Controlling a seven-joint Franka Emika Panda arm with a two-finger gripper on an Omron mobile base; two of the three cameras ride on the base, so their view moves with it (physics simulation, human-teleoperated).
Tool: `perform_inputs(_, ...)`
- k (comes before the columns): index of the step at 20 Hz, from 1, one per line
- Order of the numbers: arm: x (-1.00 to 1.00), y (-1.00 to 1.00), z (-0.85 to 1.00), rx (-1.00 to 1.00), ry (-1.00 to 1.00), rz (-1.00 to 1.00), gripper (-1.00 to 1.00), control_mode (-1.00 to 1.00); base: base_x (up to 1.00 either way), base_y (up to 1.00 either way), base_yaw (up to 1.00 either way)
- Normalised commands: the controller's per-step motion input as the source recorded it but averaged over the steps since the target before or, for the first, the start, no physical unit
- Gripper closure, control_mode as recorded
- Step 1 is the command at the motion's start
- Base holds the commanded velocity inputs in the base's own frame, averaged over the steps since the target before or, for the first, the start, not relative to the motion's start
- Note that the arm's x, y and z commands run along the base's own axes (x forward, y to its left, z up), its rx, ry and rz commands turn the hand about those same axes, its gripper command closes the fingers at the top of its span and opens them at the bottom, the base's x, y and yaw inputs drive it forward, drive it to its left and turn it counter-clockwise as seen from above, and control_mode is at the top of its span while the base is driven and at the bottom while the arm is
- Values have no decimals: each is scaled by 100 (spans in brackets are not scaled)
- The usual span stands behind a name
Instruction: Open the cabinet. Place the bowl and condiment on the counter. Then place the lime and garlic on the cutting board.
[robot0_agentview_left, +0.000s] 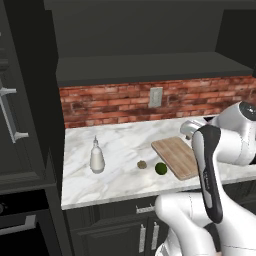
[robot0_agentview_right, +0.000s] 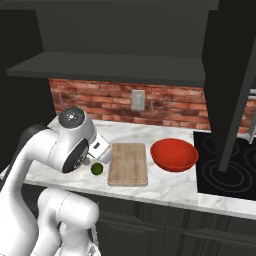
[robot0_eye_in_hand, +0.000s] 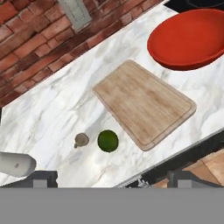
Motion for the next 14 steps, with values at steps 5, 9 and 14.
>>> perform_inputs(5,10,33,1,0,0,5,-100,-100,0,0,0)
perform_inputs(9,2,19,0,0,0,3,-100,-100,0,0,0)
perform_inputs(14,0,8,1,-5,0,4,-100,-100,0,0,0)
